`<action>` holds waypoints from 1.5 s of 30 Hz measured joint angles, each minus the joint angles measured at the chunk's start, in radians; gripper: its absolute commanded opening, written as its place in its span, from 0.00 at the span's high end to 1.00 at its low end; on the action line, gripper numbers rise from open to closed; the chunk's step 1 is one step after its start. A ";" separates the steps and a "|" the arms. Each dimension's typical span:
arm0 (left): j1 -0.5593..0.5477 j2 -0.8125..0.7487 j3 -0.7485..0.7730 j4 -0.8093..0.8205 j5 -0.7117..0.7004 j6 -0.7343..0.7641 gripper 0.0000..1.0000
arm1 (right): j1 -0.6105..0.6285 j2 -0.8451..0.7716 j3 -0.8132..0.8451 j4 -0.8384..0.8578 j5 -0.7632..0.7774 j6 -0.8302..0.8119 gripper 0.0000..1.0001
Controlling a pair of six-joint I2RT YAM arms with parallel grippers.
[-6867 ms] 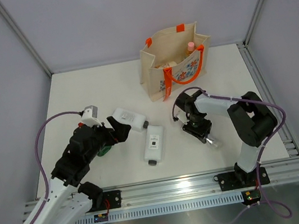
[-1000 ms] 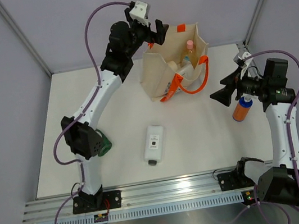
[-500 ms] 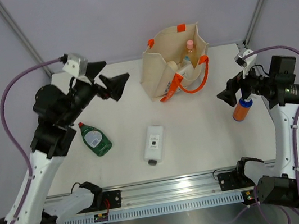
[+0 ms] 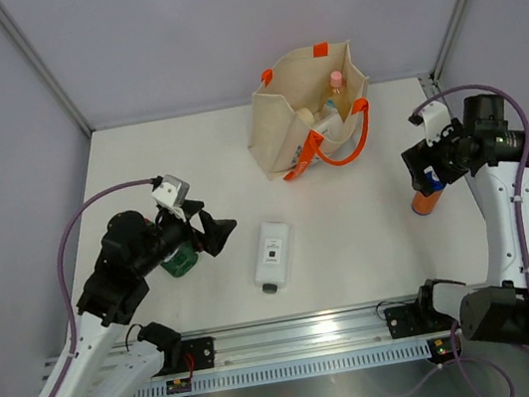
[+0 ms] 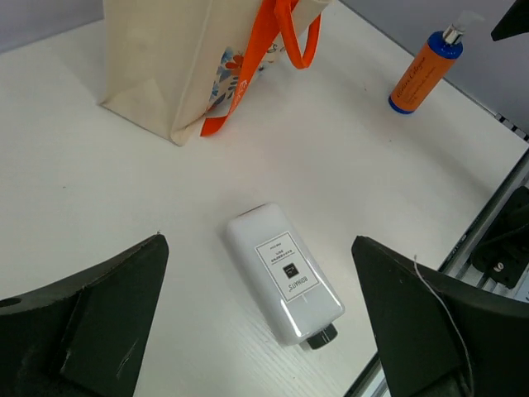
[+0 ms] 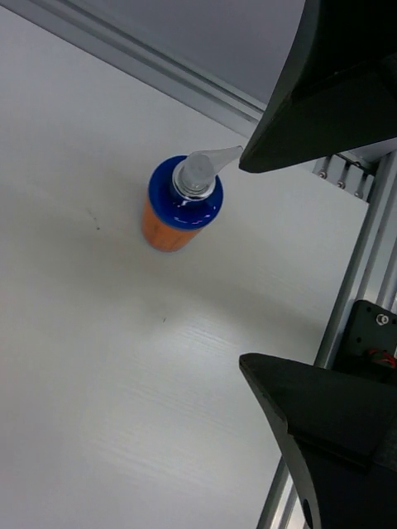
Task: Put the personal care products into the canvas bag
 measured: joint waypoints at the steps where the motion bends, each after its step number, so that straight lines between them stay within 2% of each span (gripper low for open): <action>1: 0.000 0.000 -0.014 -0.001 0.004 -0.001 0.01 | 0.006 0.010 -0.015 0.010 0.031 0.006 0.00; 9: 0.000 -0.004 -0.063 0.005 0.027 -0.001 0.01 | 0.024 0.191 -0.005 0.093 0.212 0.089 0.01; 14: 0.000 -0.028 -0.073 0.003 0.029 0.010 0.01 | 0.024 0.324 0.005 0.136 0.244 0.135 0.01; 24: 0.000 -0.047 -0.083 0.002 0.039 0.025 0.01 | 0.025 0.433 0.009 0.150 0.249 0.127 0.01; 35: 0.000 -0.047 -0.083 0.002 0.045 0.029 0.01 | 0.025 0.465 0.002 0.153 0.269 0.110 0.18; 43: 0.000 -0.048 -0.083 0.002 0.047 0.030 0.01 | 0.025 0.477 0.002 0.131 0.288 0.112 0.25; 44: 0.000 -0.048 -0.083 0.002 0.047 0.030 0.01 | 0.026 0.477 0.002 0.131 0.288 0.113 0.27; 45: 0.000 -0.048 -0.083 0.002 0.048 0.030 0.01 | 0.026 0.477 0.002 0.129 0.288 0.115 0.36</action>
